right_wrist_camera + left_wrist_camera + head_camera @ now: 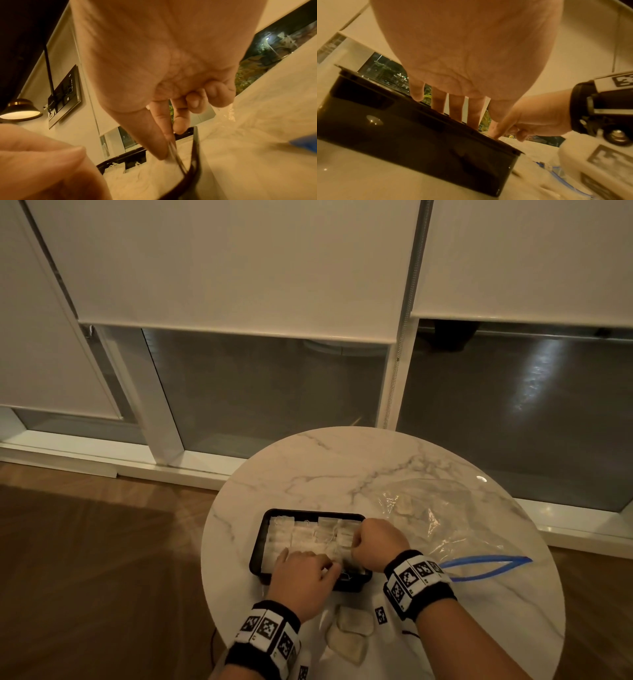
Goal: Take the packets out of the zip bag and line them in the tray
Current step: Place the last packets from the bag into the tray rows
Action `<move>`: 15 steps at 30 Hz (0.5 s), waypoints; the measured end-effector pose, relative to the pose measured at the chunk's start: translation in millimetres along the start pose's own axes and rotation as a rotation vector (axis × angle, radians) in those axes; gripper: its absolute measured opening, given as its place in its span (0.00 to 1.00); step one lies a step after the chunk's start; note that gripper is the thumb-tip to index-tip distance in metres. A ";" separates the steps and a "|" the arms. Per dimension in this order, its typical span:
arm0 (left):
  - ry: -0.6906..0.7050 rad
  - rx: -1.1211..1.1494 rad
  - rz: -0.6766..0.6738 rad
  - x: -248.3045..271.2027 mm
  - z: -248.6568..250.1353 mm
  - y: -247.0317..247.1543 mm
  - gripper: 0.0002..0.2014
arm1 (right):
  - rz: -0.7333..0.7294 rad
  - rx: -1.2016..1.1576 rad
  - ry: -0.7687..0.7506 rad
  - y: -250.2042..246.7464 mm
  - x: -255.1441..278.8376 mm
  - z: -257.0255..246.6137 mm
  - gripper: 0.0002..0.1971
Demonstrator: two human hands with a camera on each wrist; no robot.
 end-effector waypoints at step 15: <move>-0.028 -0.031 -0.146 0.0 1.4 22.5 0.25 | 0.068 0.324 -0.085 16.7 -8.4 -2.2 0.12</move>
Point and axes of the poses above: each hand's wrist, its own x-axis away from the middle knuckle, its own y-axis out of the palm, z = x × y, the point moved 2 cm from there along -x, towards the middle knuckle, and after that the axes turned 3 degrees about -x, right-handed, at the moved point
